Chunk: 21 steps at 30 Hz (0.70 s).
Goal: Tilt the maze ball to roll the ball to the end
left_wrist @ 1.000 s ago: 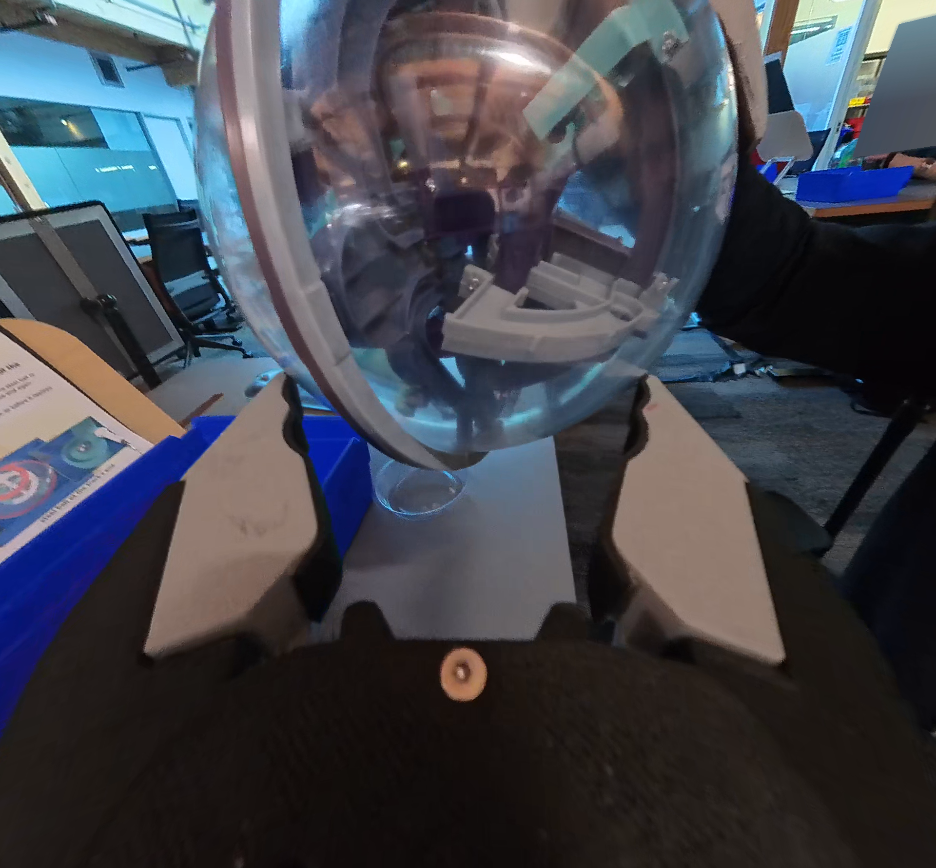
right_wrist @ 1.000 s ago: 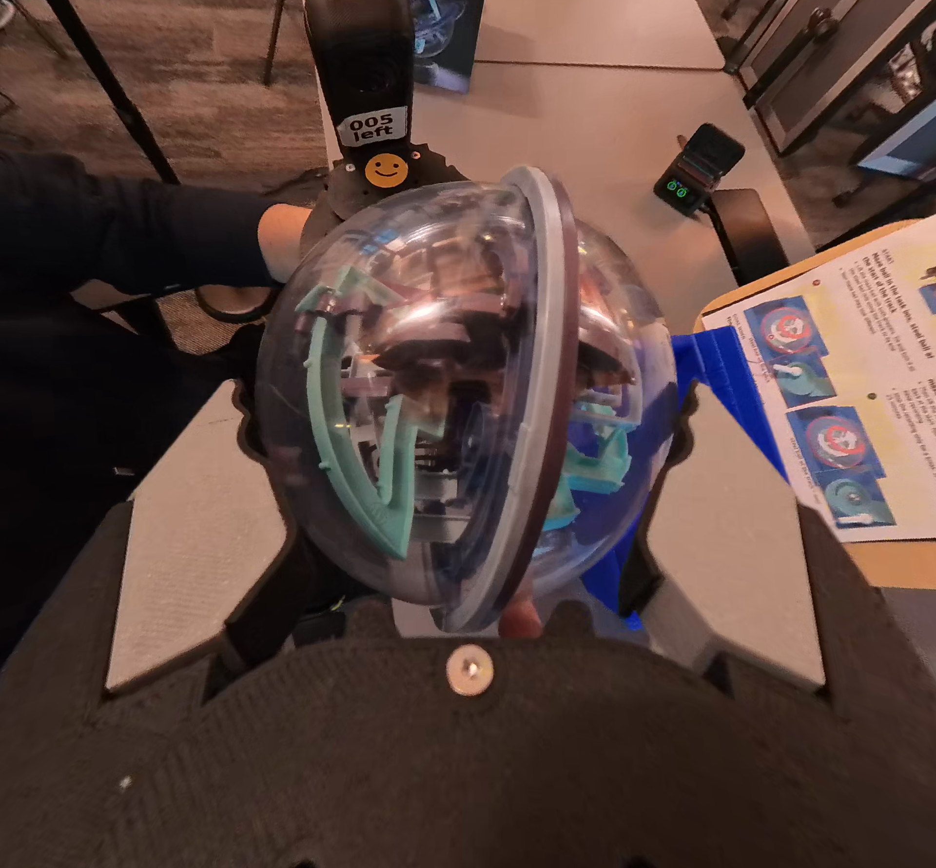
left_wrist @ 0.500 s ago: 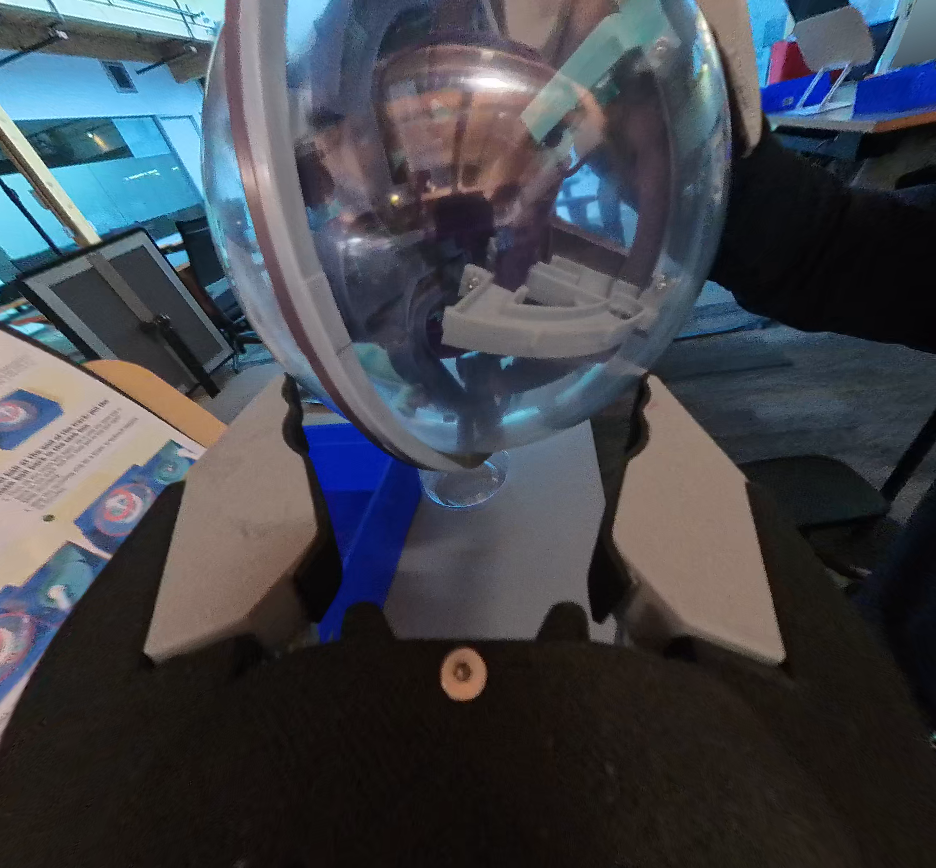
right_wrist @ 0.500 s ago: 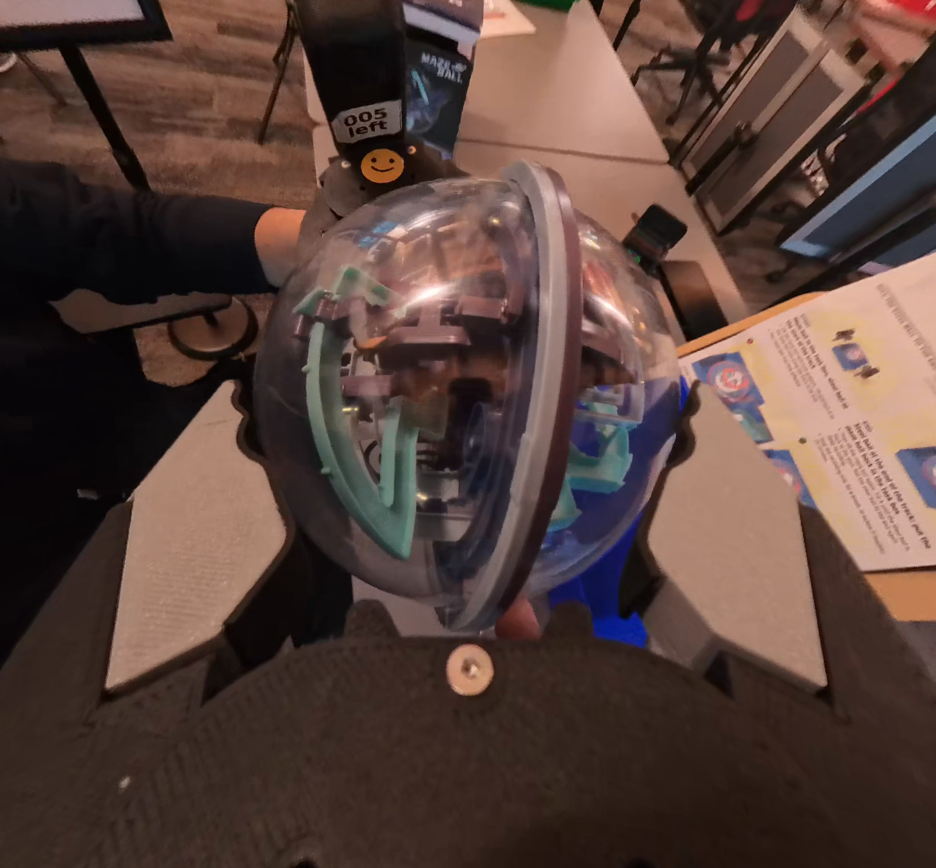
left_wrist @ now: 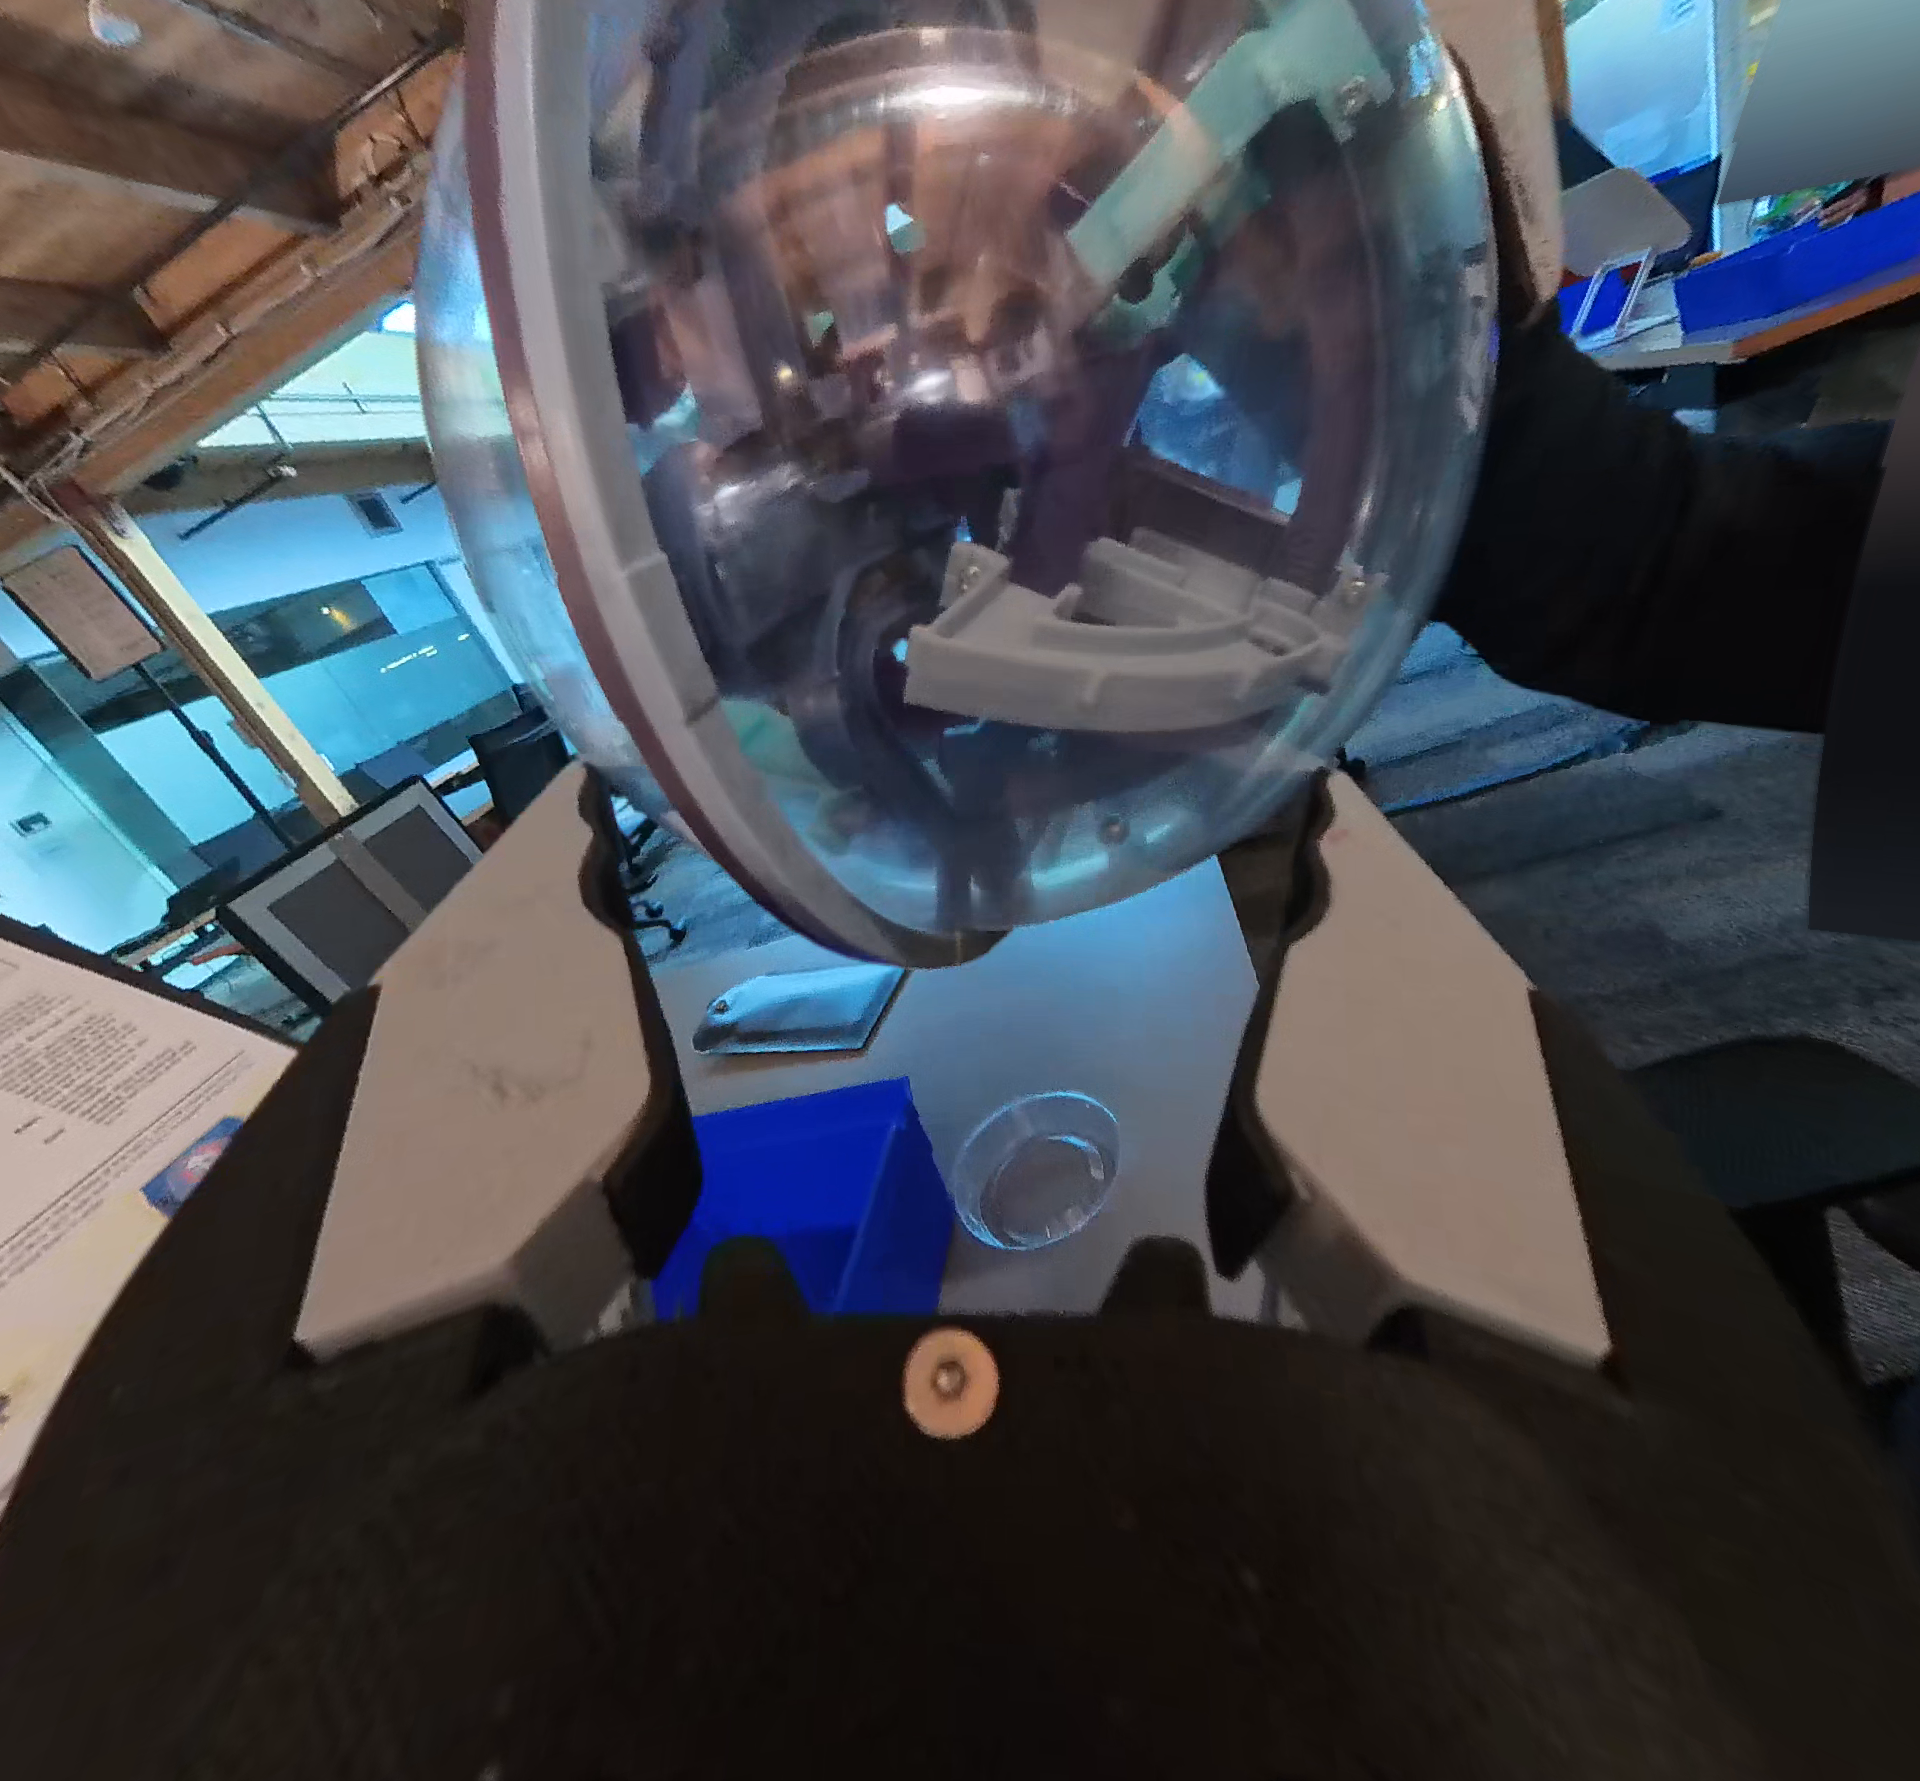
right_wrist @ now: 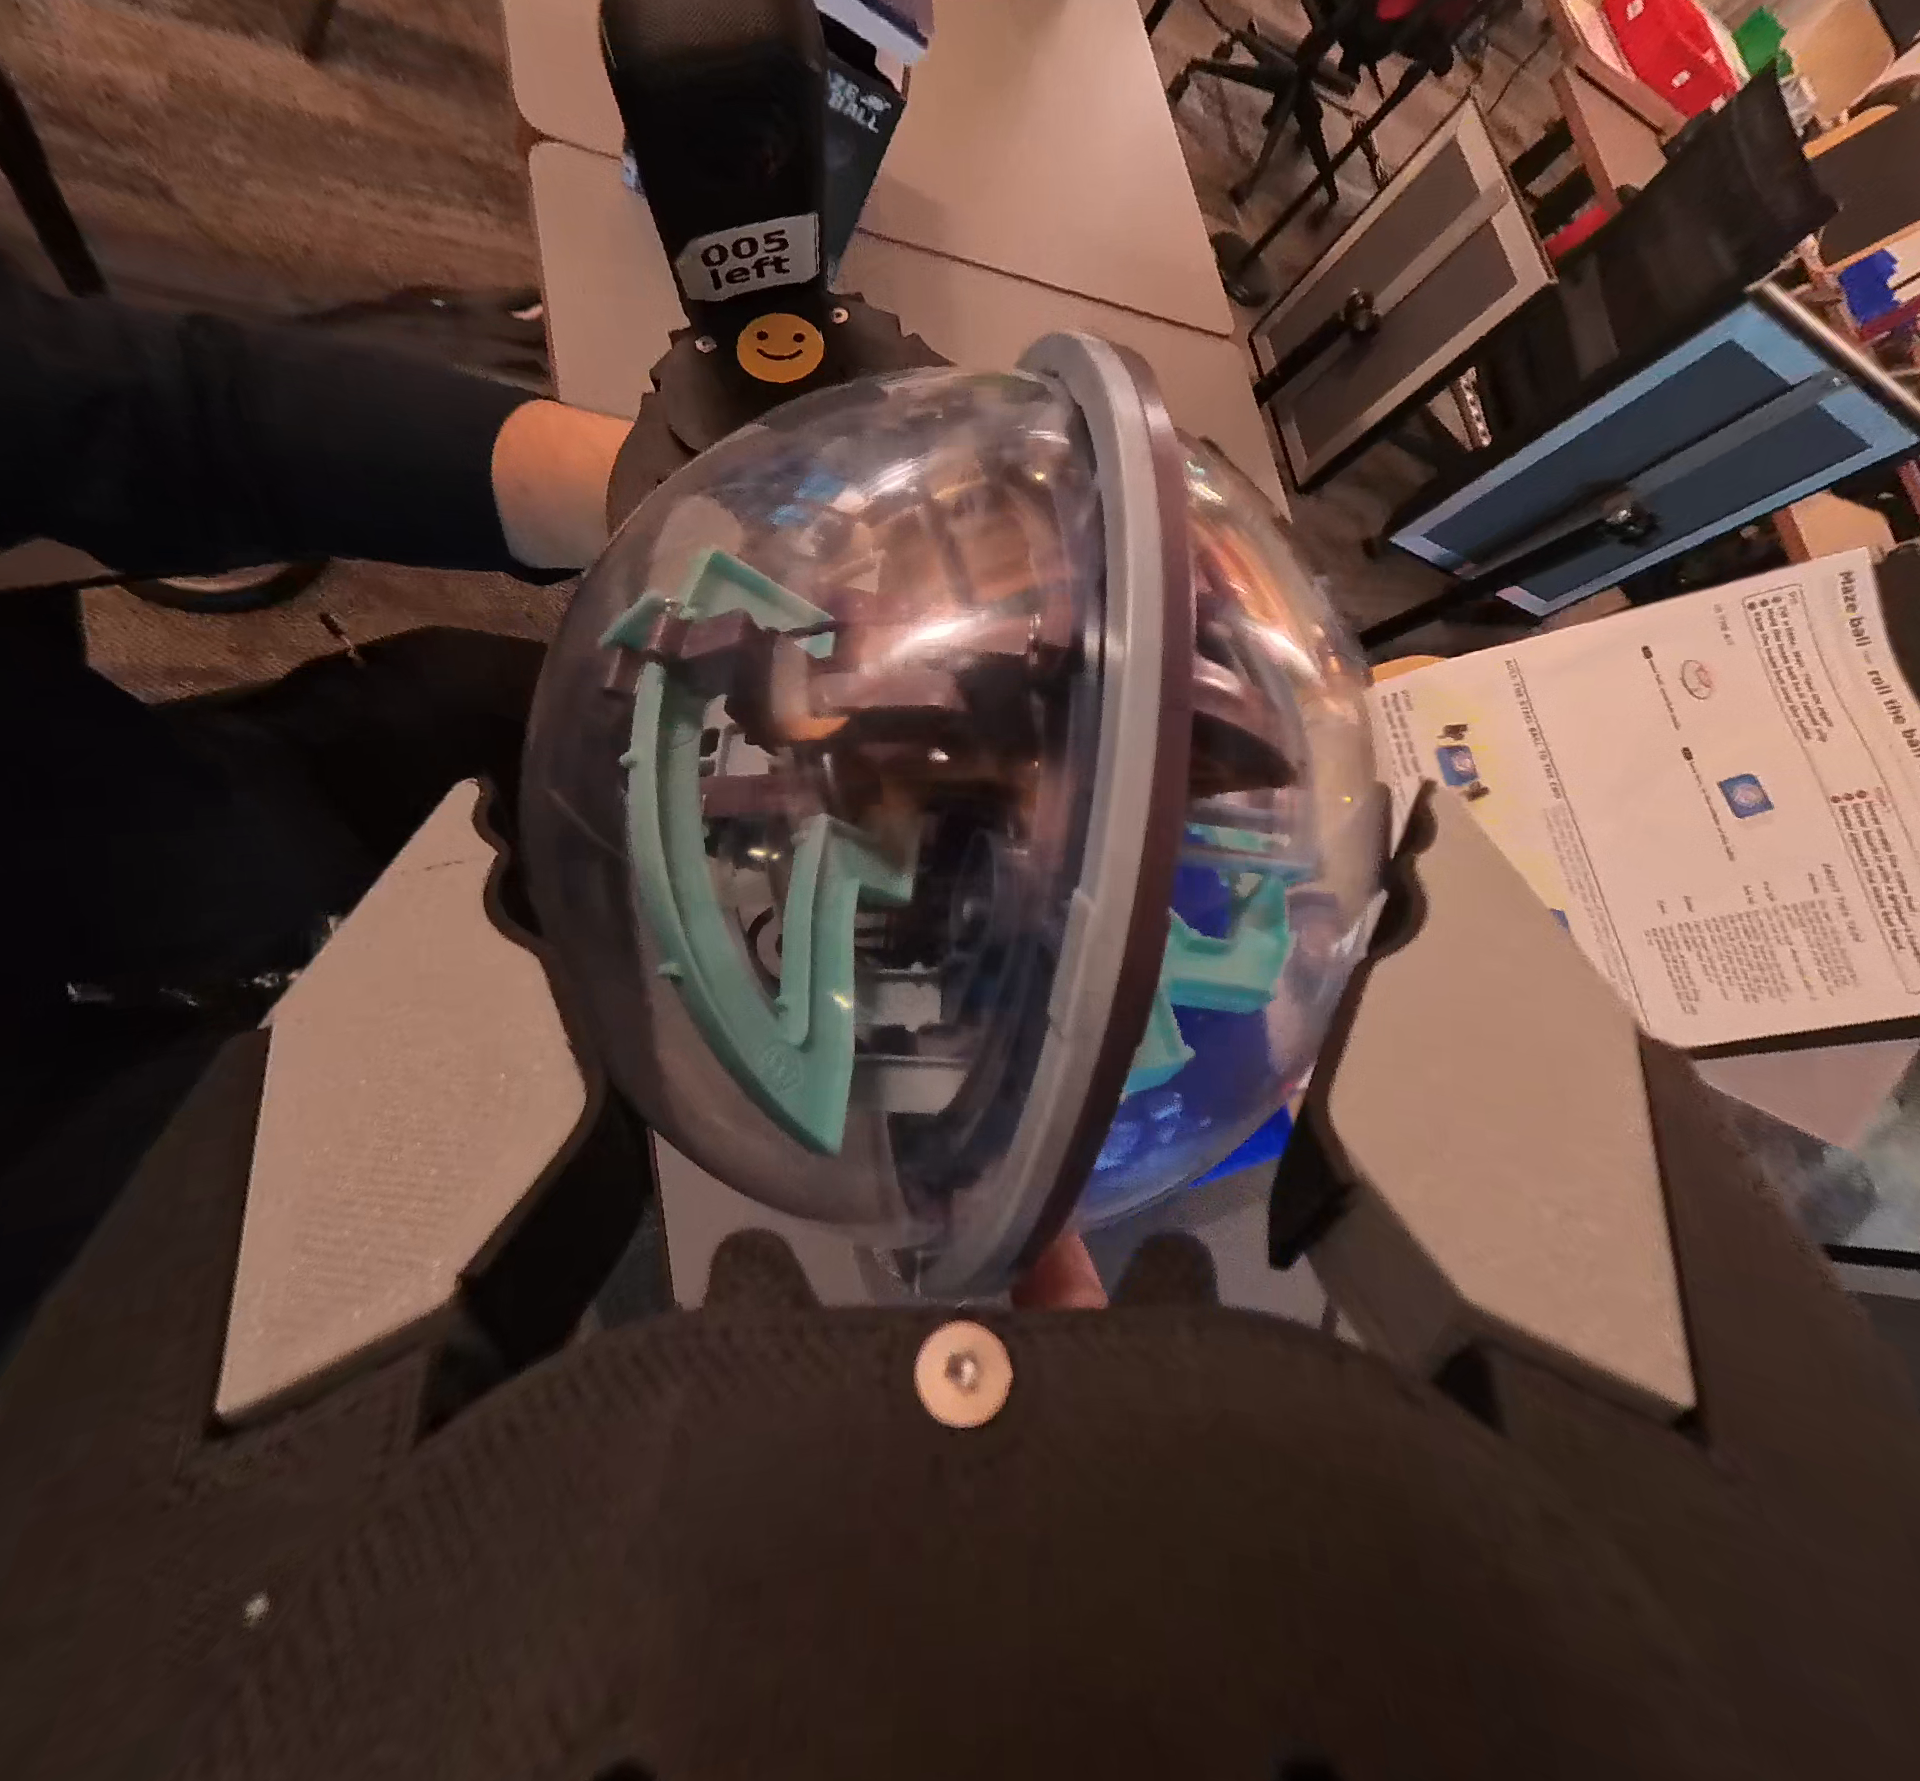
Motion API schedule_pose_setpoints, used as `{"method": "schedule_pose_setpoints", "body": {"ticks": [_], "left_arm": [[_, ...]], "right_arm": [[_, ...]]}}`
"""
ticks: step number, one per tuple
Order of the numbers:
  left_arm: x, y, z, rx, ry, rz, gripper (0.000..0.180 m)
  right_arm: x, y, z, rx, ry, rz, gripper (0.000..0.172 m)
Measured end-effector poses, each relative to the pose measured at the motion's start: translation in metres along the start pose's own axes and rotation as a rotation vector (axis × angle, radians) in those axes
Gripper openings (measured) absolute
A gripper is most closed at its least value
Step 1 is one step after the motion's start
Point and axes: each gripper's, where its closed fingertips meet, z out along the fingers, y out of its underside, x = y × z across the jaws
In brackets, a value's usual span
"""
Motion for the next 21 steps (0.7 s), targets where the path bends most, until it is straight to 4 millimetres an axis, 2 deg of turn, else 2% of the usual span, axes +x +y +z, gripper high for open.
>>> {"method": "schedule_pose_setpoints", "body": {"ticks": [4, 8, 15, 21], "left_arm": [[0.001, -0.005, 0.002, 0.022, 0.003, -0.010, 0.126], [0.007, -0.001, 0.004, 0.044, 0.012, -0.052, 0.126], [0.019, 0.017, 0.020, 0.070, 0.040, -0.153, 0.126], [0.026, 0.032, 0.025, 0.025, 0.049, -0.199, 0.126]], "right_arm": [[-0.001, -0.005, -0.003, -0.034, 0.004, 0.000, 0.157], [-0.003, -0.001, -0.002, -0.078, -0.009, 0.026, 0.157], [-0.006, 0.021, -0.001, -0.213, -0.040, 0.090, 0.157], [-0.009, 0.037, 0.002, -0.202, -0.069, 0.135, 0.157]]}}
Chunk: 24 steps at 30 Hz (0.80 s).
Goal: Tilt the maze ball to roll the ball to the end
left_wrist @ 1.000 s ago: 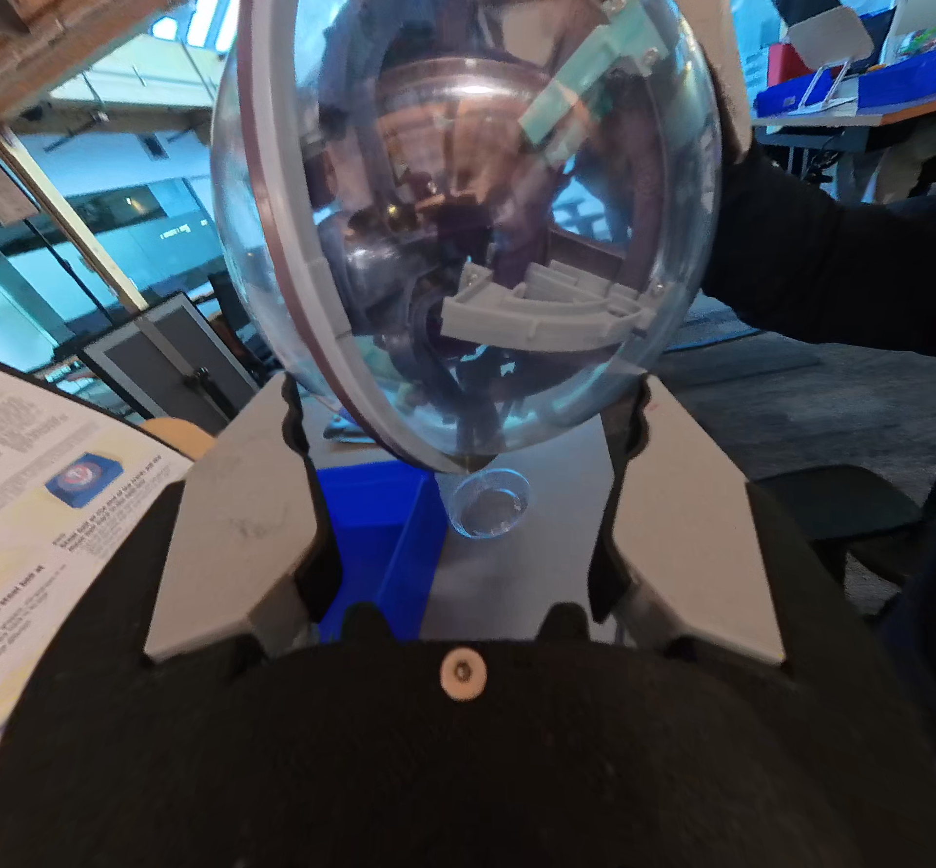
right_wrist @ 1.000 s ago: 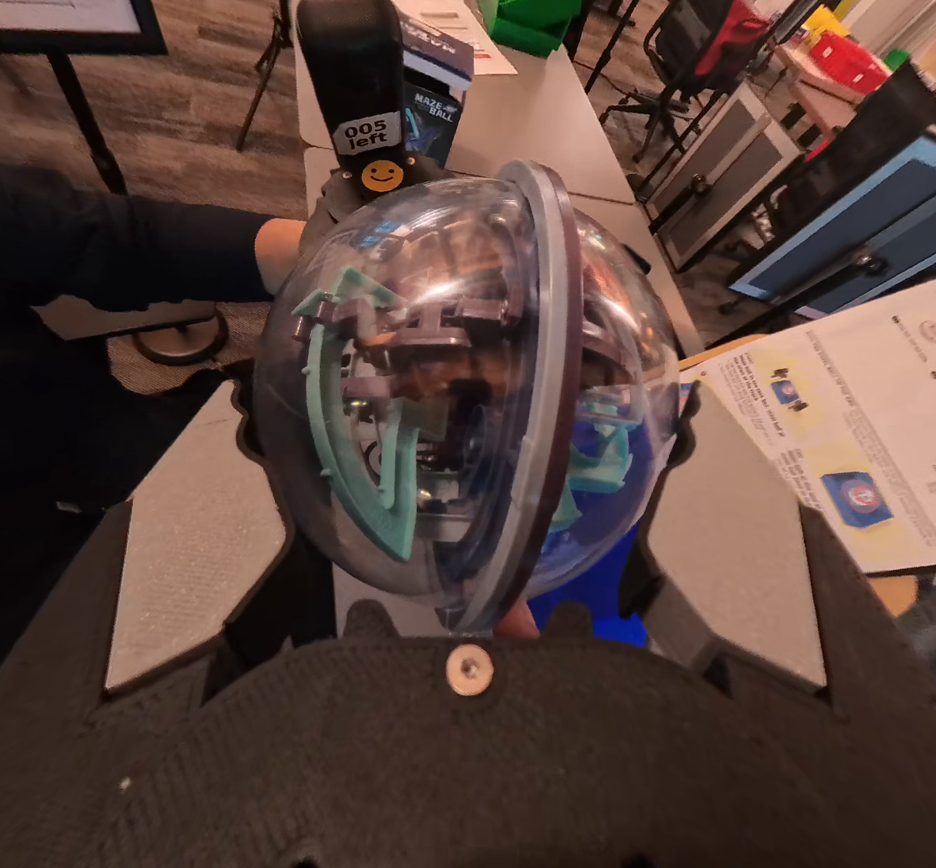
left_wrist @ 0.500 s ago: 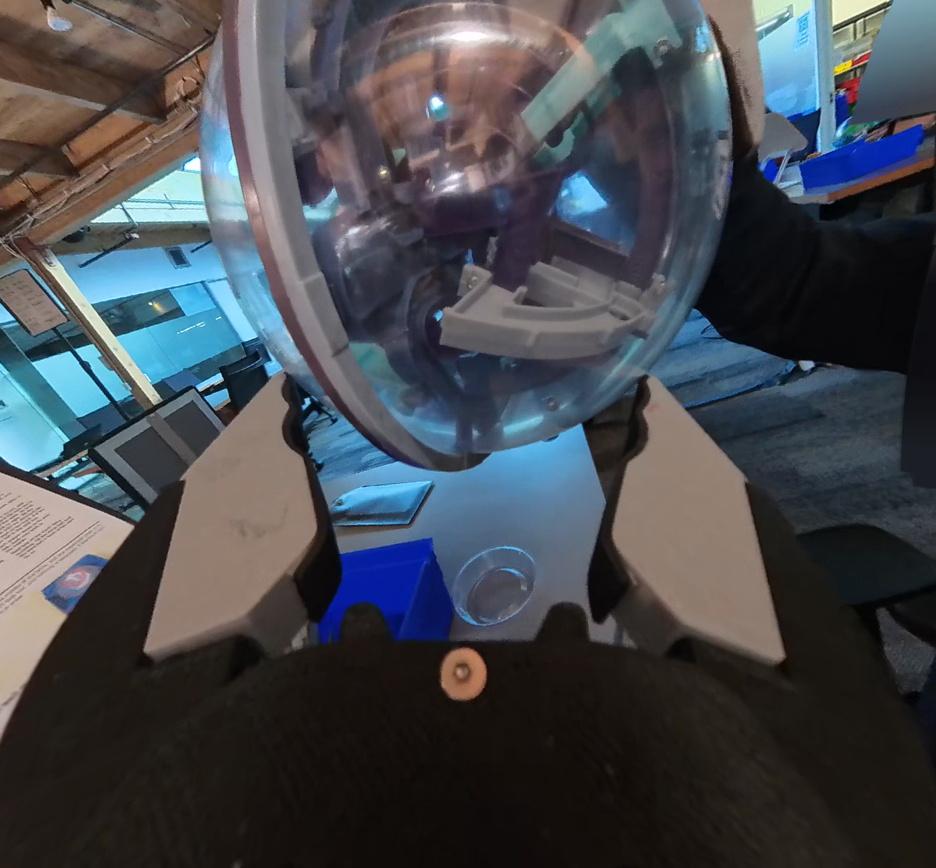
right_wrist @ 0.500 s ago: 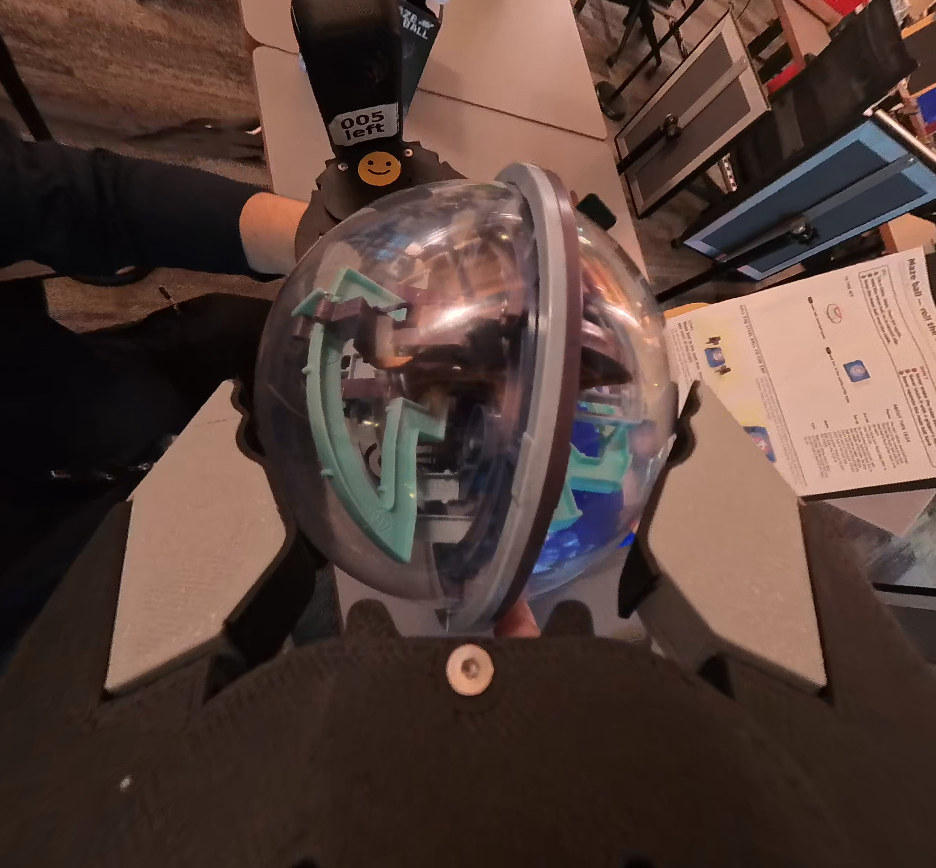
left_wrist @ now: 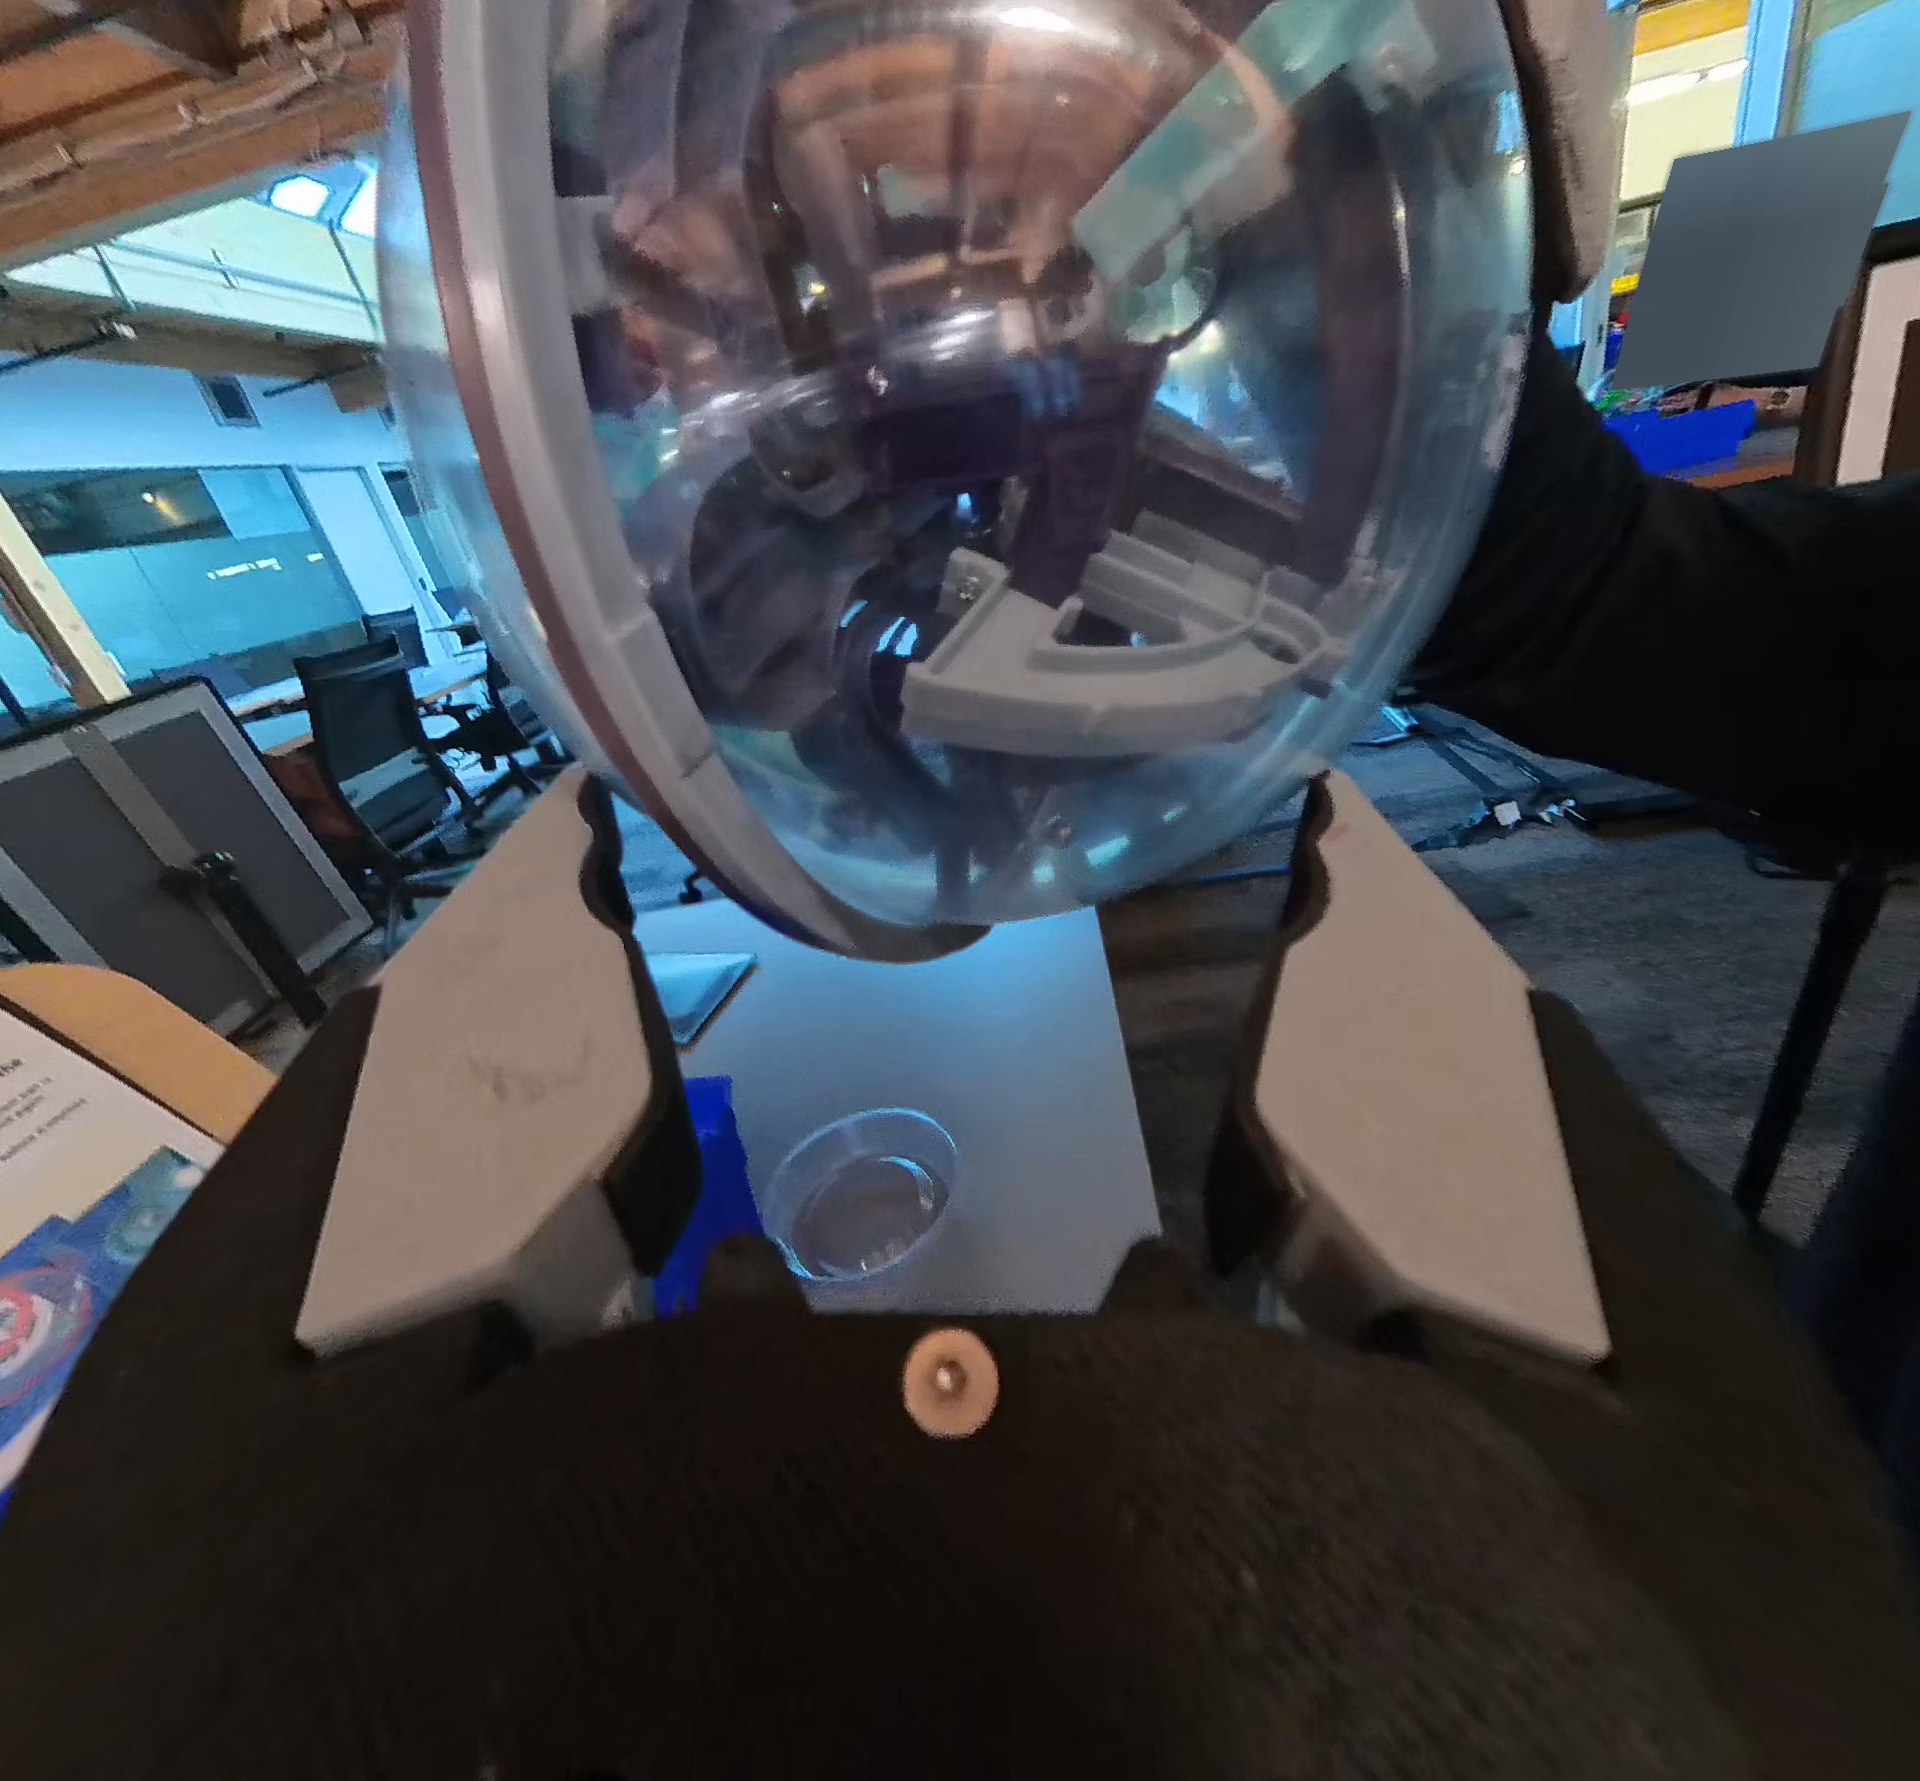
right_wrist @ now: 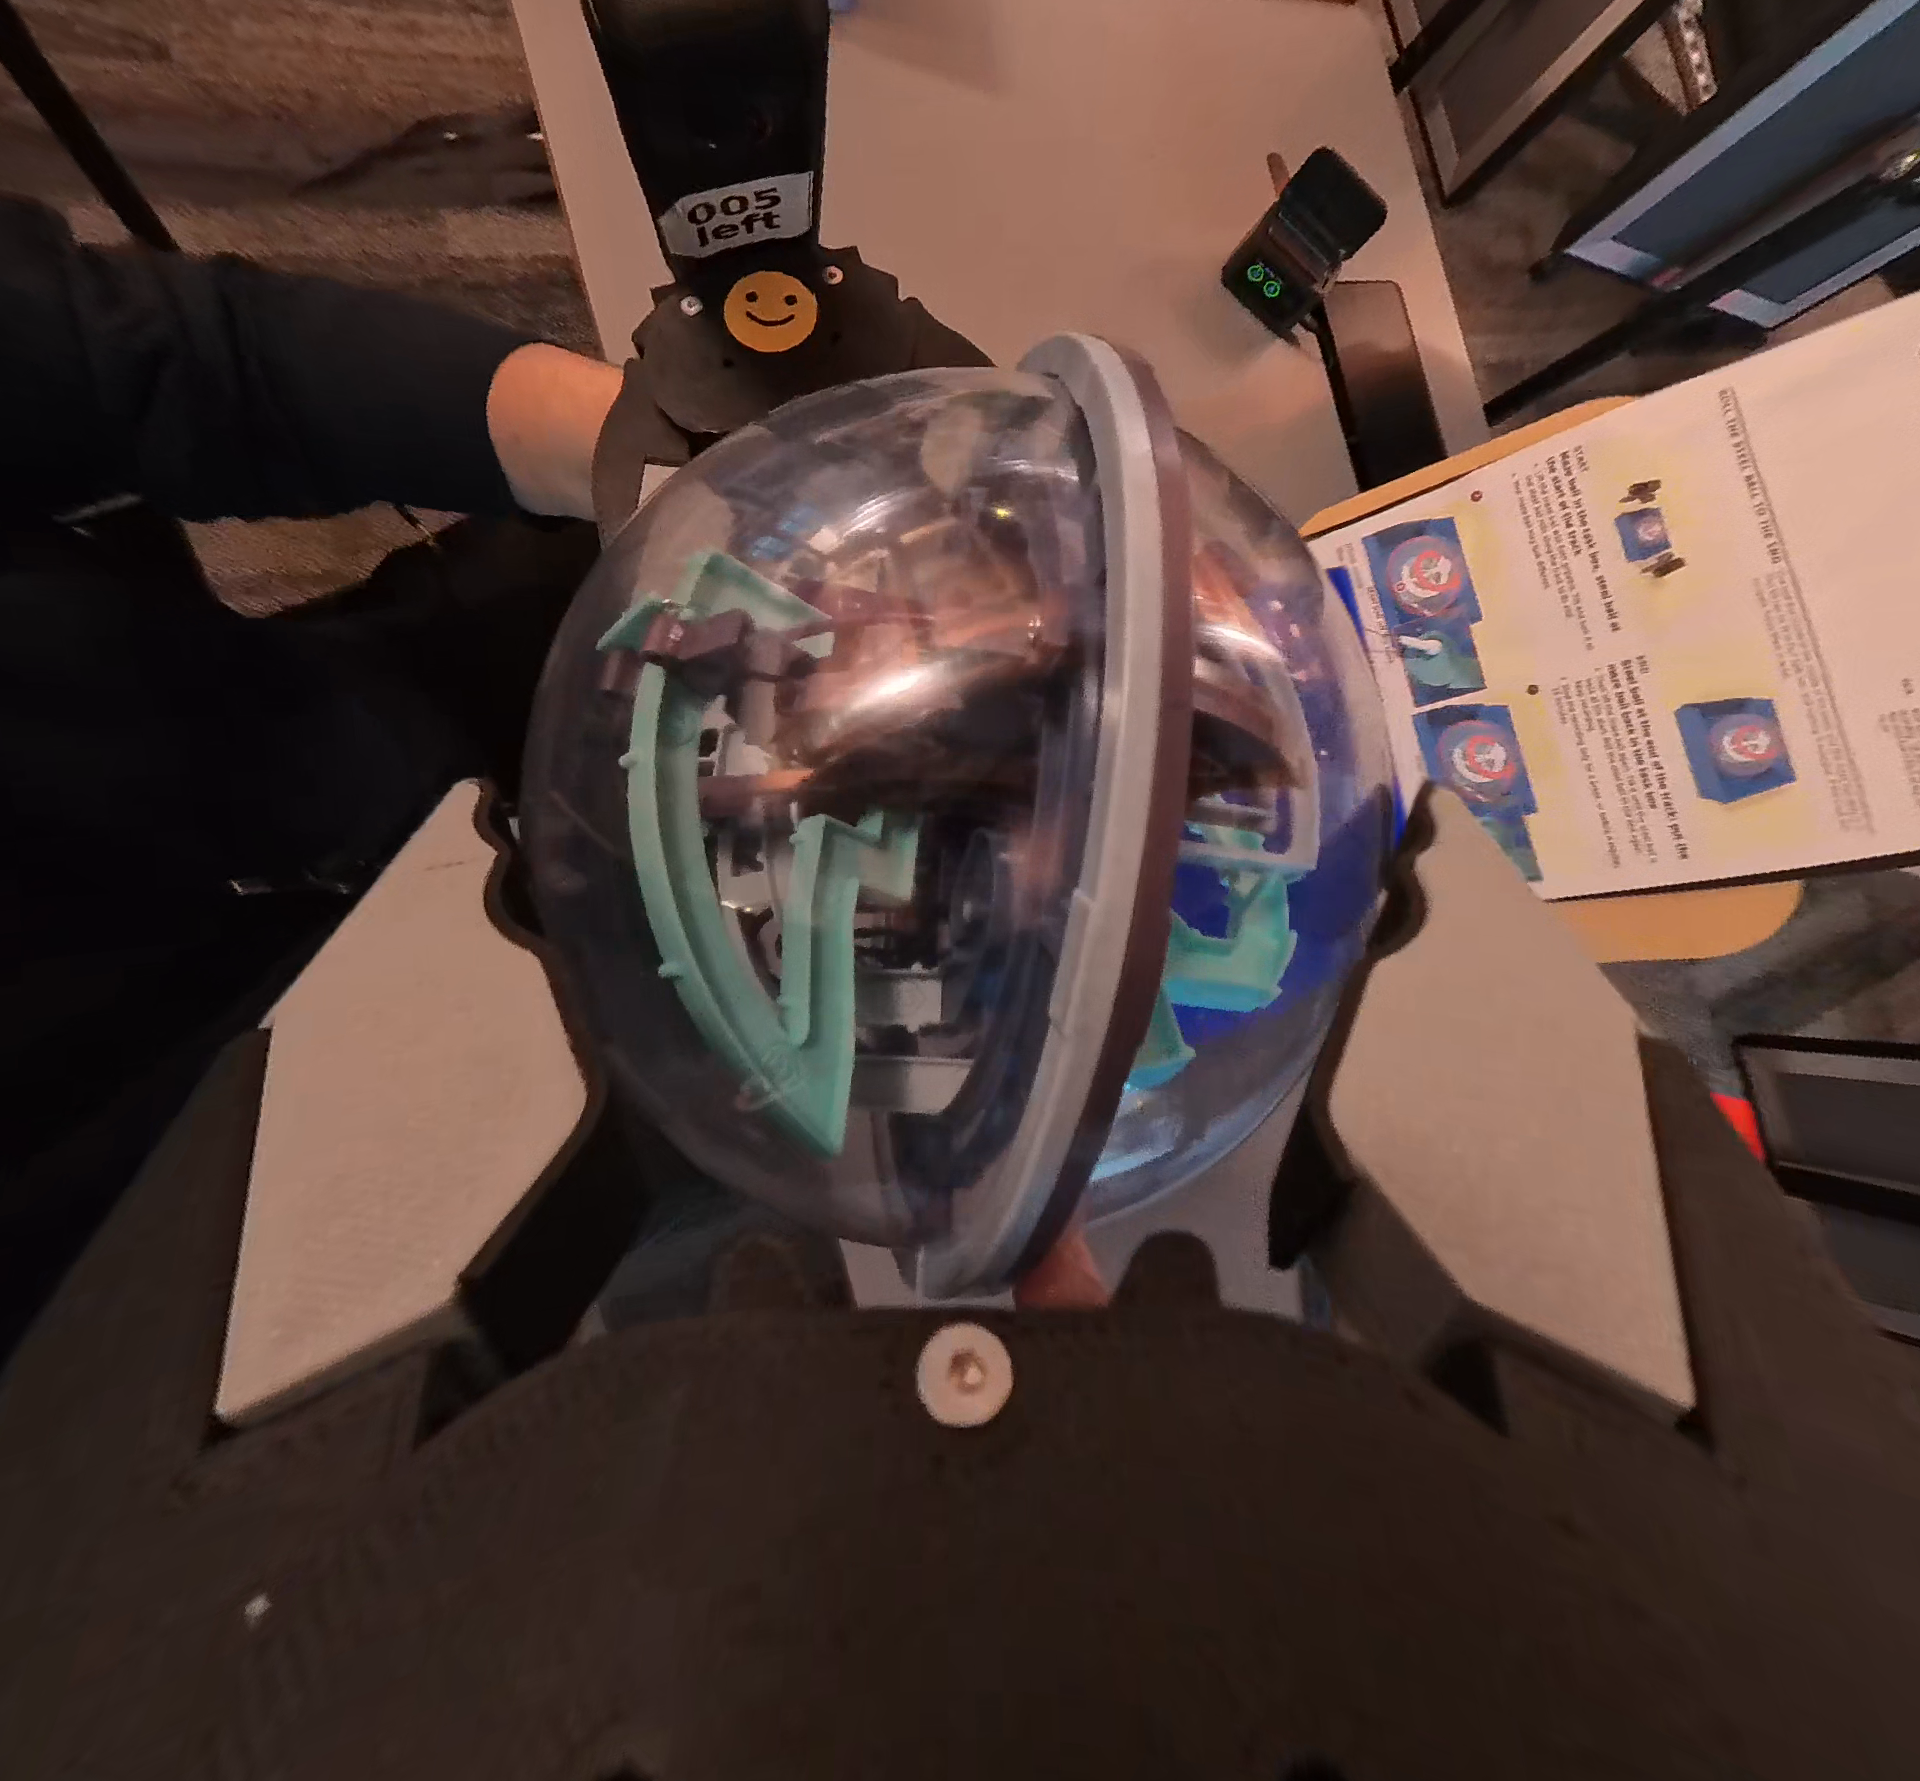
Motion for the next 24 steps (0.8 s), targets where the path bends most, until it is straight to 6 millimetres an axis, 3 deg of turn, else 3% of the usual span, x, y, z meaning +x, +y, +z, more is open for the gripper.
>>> {"method": "schedule_pose_setpoints", "body": {"ticks": [16, 20, 24], "left_arm": [[0.005, 0.056, 0.002, -0.103, 0.028, -0.186, 0.126], [0.012, 0.090, -0.014, -0.162, 0.040, -0.353, 0.126], [0.023, 0.137, -0.046, -0.285, 0.034, -0.559, 0.126]], "right_arm": [[0.004, 0.047, 0.037, 0.062, -0.133, 0.181, 0.157], [0.000, 0.066, 0.071, 0.196, -0.242, 0.355, 0.157], [-0.015, 0.093, 0.125, 0.325, -0.399, 0.581, 0.157]]}}
